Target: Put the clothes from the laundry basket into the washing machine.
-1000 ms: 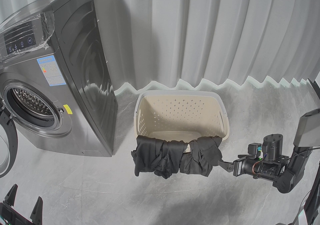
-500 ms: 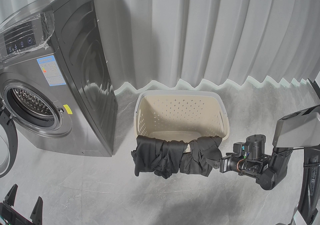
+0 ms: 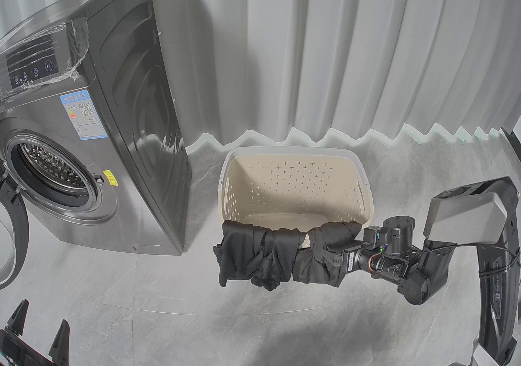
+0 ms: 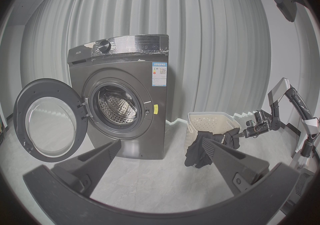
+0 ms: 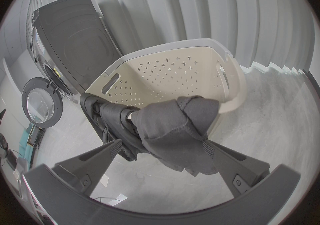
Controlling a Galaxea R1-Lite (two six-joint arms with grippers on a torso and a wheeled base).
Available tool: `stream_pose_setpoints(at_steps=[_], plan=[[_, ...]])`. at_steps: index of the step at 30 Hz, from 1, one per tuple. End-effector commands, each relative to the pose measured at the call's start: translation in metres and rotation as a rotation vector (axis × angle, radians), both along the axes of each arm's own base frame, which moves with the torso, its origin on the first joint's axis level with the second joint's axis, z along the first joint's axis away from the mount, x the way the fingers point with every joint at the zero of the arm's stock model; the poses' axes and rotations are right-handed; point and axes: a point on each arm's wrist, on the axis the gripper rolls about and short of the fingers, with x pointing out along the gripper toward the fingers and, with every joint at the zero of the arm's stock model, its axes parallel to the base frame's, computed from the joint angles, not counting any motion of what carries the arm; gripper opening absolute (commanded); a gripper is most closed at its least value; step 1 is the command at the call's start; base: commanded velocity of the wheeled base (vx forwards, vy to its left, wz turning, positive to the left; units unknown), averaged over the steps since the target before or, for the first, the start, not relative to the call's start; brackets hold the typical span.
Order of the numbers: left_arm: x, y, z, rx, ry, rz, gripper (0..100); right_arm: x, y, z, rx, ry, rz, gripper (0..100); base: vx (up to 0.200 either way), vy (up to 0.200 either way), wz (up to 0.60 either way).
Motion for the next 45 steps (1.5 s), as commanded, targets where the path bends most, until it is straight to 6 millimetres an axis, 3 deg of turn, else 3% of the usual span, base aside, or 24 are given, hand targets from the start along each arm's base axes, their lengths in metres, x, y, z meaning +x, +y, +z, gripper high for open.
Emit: stream_pose_setpoints(at_steps=[1, 6, 7, 25, 35, 45], plan=[[0.0, 0.0, -0.005, 0.0, -0.001, 0.0, 100, 0.009, 0.003, -0.003, 0.006, -0.017, -0.003, 100, 0.0, 0.0, 0.0], [0.0, 0.0, -0.005, 0.0, -0.001, 0.0, 100, 0.012, 0.003, -0.002, 0.01, -0.029, -0.006, 100, 0.0, 0.0, 0.0], [0.0, 0.0, -0.005, 0.0, -0.001, 0.0, 100, 0.013, 0.003, -0.003, 0.009, -0.027, -0.008, 0, 0.0, 0.0, 0.0], [0.0, 0.0, -0.005, 0.0, -0.001, 0.0, 100, 0.007, 0.002, -0.002, 0.018, -0.023, -0.006, 0, 0.0, 0.0, 0.0], [0.0, 0.0, -0.005, 0.0, -0.001, 0.0, 100, -0.026, -0.008, 0.05, 0.042, -0.097, 0.006, 0, 0.0, 0.0, 0.0], [0.0, 0.0, -0.005, 0.0, -0.001, 0.0, 100, -0.043, -0.012, 0.077, 0.079, -0.213, 0.015, 0, 0.0, 0.0, 0.0]])
